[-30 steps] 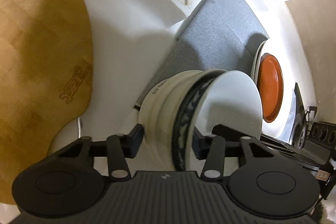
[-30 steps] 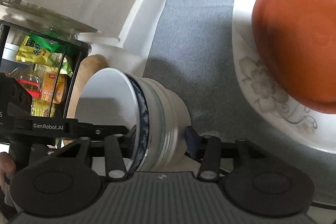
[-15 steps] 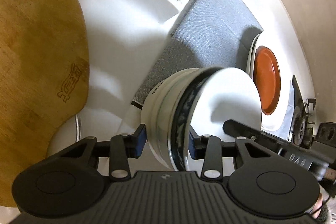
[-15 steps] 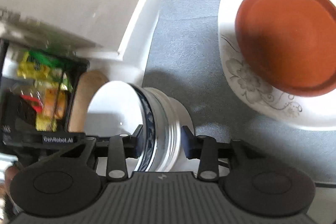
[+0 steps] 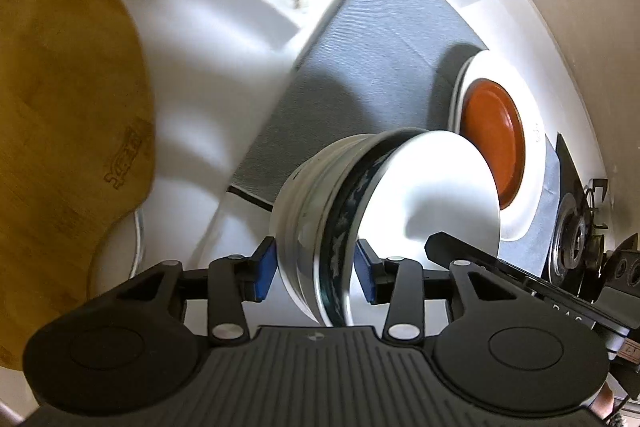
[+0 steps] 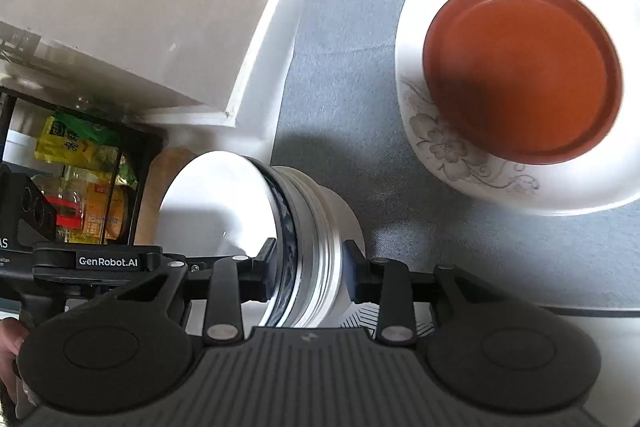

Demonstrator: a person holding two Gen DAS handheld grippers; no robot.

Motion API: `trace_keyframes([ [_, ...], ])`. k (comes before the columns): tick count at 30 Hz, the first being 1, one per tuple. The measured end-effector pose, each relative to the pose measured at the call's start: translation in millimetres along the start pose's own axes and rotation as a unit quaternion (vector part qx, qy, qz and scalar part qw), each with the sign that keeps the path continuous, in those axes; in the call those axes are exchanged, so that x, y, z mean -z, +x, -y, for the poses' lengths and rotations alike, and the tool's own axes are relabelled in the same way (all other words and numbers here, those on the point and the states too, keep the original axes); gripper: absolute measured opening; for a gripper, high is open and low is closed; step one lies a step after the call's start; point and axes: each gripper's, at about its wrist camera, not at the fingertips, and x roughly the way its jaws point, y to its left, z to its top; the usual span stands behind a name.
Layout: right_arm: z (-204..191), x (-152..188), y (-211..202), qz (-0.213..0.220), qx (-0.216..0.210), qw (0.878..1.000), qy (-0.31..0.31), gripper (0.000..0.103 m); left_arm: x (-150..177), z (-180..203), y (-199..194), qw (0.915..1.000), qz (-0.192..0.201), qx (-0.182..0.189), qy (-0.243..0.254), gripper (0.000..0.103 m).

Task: Organize plates and bowls
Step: 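Lower the nested bowls onto the brown-orange plate with both grippers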

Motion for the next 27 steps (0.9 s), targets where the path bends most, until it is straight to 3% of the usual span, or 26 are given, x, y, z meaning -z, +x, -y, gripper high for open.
trace_keyframes([
  [14, 23.3, -16.7, -66.3, 0.07, 0.01, 0.997, 0.029, 0.038, -10.3, 75.7, -5.1, 0.9972, 0.006, 0.008, 0.074, 0.047],
  [19, 36.5, -31.3, -87.9, 0.099, 0.024, 0.994, 0.043, 0.037, -29.4, 110.2, 2.1, 0.9958, -0.006, 0.015, 0.09, 0.047],
  [27, 61.3, -73.4, -119.6, 0.14, 0.04, 0.989, 0.041, 0.037, -62.9, 168.6, 9.8, 0.9912, 0.01, 0.027, 0.129, 0.047],
])
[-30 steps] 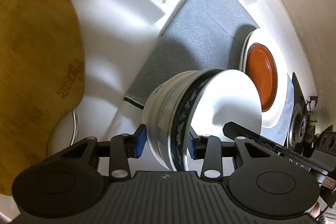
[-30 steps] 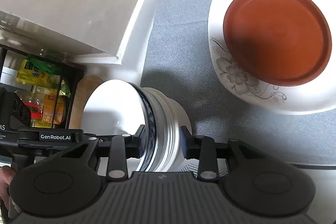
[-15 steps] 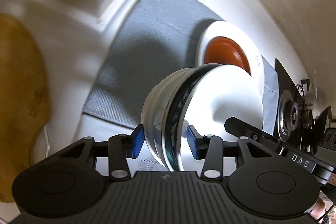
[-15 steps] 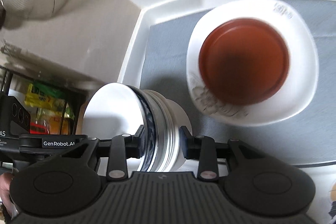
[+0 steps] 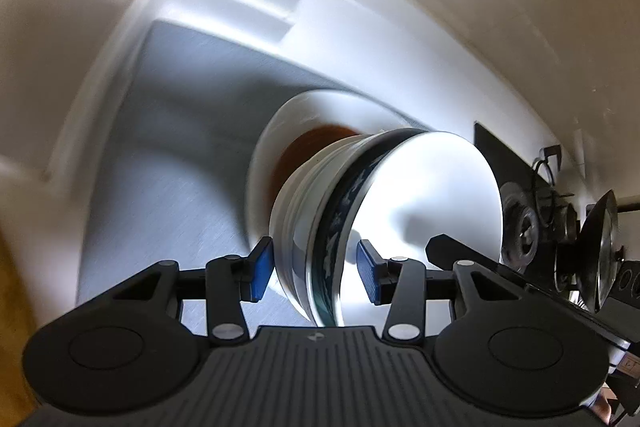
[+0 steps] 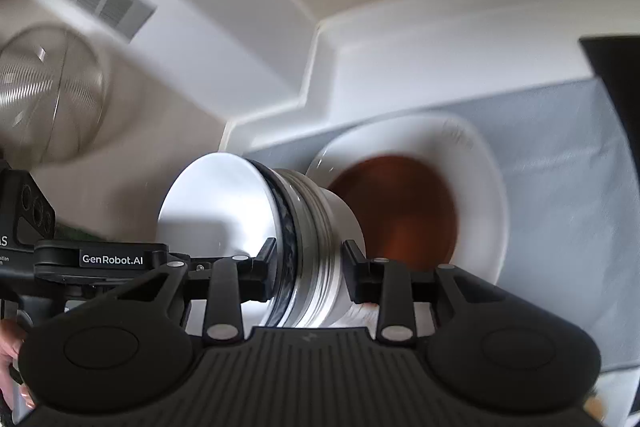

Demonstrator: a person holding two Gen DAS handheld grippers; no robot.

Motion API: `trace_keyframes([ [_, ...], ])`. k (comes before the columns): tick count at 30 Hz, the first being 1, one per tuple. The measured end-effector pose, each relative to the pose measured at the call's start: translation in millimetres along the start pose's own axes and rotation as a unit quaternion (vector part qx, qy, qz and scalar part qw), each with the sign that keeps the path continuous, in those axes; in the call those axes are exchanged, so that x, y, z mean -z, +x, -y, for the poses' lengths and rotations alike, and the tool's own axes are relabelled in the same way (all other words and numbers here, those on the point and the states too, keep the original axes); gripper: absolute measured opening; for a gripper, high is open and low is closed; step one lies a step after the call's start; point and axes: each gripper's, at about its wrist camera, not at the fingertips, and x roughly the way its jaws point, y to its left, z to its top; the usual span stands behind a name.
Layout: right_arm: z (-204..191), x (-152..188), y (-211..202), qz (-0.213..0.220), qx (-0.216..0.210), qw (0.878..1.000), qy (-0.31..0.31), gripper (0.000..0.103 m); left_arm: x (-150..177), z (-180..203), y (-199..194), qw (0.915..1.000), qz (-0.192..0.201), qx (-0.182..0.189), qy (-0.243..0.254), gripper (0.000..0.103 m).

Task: Organize plates and bowls
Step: 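Lower the nested bowls onto the brown-orange plate with both grippers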

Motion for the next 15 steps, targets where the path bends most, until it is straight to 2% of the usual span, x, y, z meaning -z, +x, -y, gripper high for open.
trace_keyframes([
  [7, 24.4, -19.2, 12.8, 0.01, 0.015, 1.0, 0.005, 0.037, -20.6, 24.5, 25.5, 0.9996, -0.009, -0.015, 0.02, 0.048],
  [15, 52.6, -13.1, 31.3, 0.016, 0.029, 0.999, 0.027, 0.037, -33.1, 26.9, 69.5, 0.9994, -0.018, -0.008, 0.027, 0.048],
])
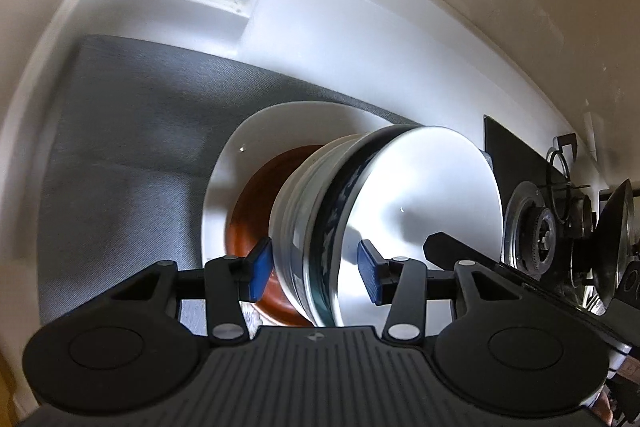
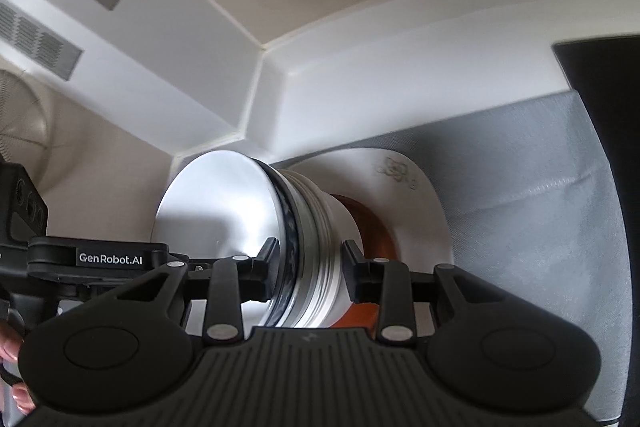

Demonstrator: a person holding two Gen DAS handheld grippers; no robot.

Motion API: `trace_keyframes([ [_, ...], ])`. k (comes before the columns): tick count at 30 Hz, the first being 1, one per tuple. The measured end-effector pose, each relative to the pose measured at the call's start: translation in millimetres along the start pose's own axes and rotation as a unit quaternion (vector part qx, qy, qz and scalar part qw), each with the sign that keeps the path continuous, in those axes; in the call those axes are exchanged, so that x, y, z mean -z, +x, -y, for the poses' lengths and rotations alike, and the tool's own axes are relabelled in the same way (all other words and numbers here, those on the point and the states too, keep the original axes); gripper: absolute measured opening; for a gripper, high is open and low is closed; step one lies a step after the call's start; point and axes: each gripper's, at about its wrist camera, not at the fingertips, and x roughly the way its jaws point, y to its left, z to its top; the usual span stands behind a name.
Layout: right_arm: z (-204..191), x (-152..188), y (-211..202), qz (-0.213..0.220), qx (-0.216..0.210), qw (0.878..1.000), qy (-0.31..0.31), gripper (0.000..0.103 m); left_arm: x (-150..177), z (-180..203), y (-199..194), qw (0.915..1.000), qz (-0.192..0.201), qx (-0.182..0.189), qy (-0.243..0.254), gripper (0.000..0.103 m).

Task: Organize plates and bowls
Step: 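Lower the nested bowls onto the brown-orange plate with both grippers, then open both grippers and pull them back from the bowls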

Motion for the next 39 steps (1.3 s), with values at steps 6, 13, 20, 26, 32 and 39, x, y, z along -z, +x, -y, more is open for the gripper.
trace_keyframes([
  [6, 9.1, 9.1, 13.3, 0.003, 0.01, 1.0, 0.007, 0.038, 4.3, -11.6, 19.5, 0.9999, 0.007, 0.011, -0.007, 0.048],
  [13, 18.0, 13.4, 18.5, 0.01, 0.008, 1.0, 0.015, 0.038, 6.8, -8.7, 19.1, 0.9995, 0.027, 0.005, 0.017, 0.046],
  [20, 21.1, 26.4, 0.2, 0.029, 0.043, 0.998, 0.036, 0.056, 26.1, -0.4, 2.0, 0.9949, 0.085, -0.049, 0.022, 0.09],
  [26, -0.9, 59.4, -65.0, 0.077, 0.102, 0.992, -0.007, 0.076, 72.4, 18.8, -53.8, 0.9771, 0.172, -0.113, 0.053, 0.09],
  [32, -30.1, 110.9, -137.3, 0.097, 0.129, 0.984, -0.073, 0.092, 148.6, 69.6, -124.7, 0.9591, 0.236, -0.141, 0.069, 0.095],
  [39, -61.2, 153.9, -223.0, 0.091, 0.125, 0.978, -0.138, 0.102, 248.8, 154.2, -181.3, 0.9477, 0.257, -0.184, 0.044, 0.101],
])
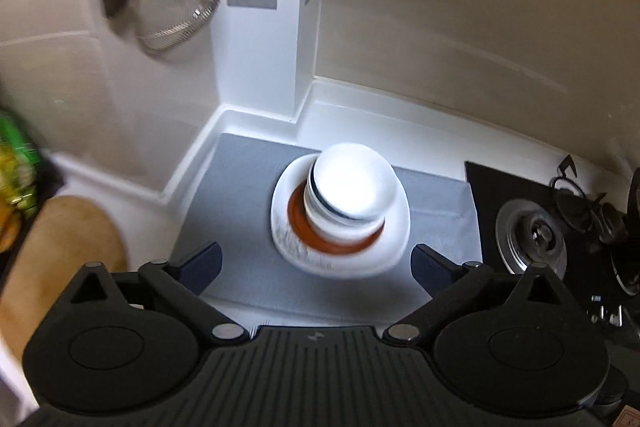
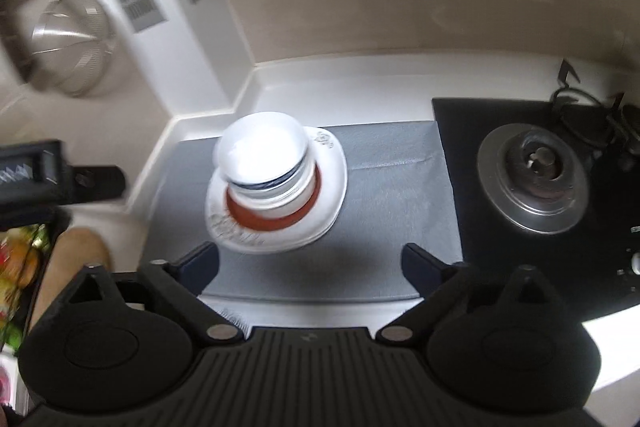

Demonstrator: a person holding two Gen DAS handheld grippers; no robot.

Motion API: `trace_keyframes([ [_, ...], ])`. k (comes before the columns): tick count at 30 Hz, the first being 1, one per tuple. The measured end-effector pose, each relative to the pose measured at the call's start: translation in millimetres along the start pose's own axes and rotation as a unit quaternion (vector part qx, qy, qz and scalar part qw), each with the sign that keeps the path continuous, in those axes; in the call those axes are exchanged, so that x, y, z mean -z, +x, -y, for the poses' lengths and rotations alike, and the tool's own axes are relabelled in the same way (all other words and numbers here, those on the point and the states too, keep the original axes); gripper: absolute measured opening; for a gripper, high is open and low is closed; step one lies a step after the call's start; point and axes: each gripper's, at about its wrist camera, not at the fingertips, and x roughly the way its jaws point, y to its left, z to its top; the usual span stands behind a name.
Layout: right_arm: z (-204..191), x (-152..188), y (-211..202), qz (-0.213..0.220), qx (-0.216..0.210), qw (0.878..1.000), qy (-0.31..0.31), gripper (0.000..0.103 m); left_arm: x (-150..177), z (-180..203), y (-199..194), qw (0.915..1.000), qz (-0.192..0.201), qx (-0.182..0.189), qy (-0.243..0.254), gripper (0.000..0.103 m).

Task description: Organize plates and bowls

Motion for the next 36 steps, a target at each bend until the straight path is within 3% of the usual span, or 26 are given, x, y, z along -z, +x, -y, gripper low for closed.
trace_keyframes([
  [6, -3.1, 11.8, -75.0, 0.012, 0.058, 0.997, -0.043, 0.103, 34.0, 36.1, -68.4, 0.9998, -0.015, 0.007, 0.014, 0.1],
  [10, 8.8, 23.6, -107.4, -0.012, 0.046, 0.999, -0.026, 0.103, 57.2, 62.2, -103.9, 0.9982, 0.017, -0.044, 0.038, 0.1],
  [15, 20.1, 42.0, -135.6, -0.018, 0.026, 0.999, -0.007, 0.103, 79.2, 75.9, -138.0, 0.9973, 0.032, -0.059, 0.031, 0.101],
  [36, 27.7, 65.7, -175.2, -0.007, 0.023, 0.999, -0.022, 0.103, 107.7, 93.8, -174.9, 0.9966, 0.031, -0.066, 0.037, 0.101],
])
